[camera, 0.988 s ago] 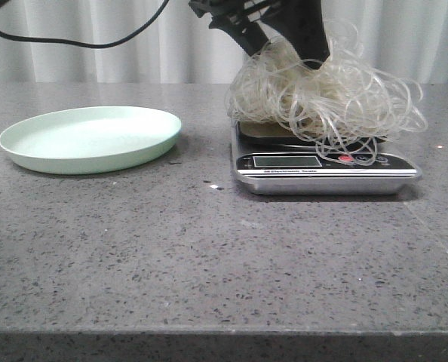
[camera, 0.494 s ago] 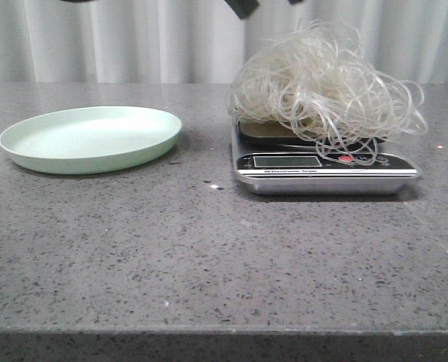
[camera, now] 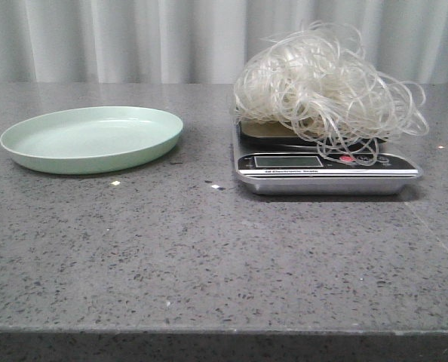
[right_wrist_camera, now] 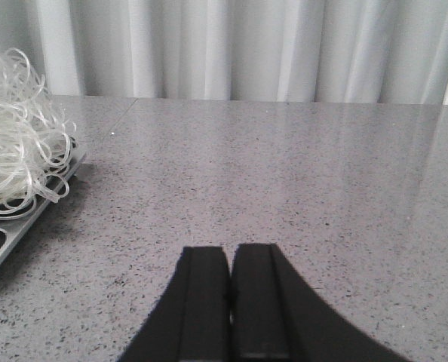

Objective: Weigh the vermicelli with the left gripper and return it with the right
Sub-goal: 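Raise the left gripper away from the scale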

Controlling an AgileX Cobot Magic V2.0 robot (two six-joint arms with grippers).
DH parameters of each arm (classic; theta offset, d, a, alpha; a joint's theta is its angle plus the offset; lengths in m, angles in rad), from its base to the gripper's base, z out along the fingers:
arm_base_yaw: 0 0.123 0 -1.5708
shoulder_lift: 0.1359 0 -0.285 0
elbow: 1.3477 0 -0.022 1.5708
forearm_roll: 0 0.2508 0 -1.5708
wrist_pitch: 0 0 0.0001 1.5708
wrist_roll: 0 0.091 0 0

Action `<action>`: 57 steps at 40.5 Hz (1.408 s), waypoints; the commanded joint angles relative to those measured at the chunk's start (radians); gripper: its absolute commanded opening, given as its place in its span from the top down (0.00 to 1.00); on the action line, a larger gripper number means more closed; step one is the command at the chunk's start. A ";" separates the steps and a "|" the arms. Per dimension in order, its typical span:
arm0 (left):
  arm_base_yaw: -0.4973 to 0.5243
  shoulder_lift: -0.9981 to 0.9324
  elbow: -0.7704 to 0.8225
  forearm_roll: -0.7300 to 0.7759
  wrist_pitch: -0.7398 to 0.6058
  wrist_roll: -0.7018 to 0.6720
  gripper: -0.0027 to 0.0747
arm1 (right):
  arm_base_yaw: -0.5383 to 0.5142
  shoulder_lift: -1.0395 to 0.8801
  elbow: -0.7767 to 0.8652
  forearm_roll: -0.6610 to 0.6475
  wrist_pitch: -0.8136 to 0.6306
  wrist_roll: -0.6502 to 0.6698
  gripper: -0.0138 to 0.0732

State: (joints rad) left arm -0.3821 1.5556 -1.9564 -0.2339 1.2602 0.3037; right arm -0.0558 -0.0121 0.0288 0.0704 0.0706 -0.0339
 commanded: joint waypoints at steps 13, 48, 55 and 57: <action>0.180 -0.409 0.423 0.023 -0.228 -0.035 0.78 | -0.007 -0.014 -0.009 0.005 -0.097 -0.004 0.67; 0.273 -1.140 1.344 0.079 -0.923 -0.042 0.78 | -0.006 0.243 -0.522 0.260 0.093 -0.094 0.67; 0.273 -1.140 1.343 0.079 -0.921 -0.042 0.78 | -0.005 0.490 -0.822 0.248 0.282 -0.224 0.67; 0.273 -1.140 1.343 0.079 -0.921 -0.042 0.78 | 0.021 0.545 -0.889 0.248 0.314 -0.257 0.67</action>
State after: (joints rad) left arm -0.1088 0.4099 -0.5895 -0.1449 0.4197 0.2756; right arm -0.0534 0.4353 -0.7306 0.3255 0.3789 -0.2217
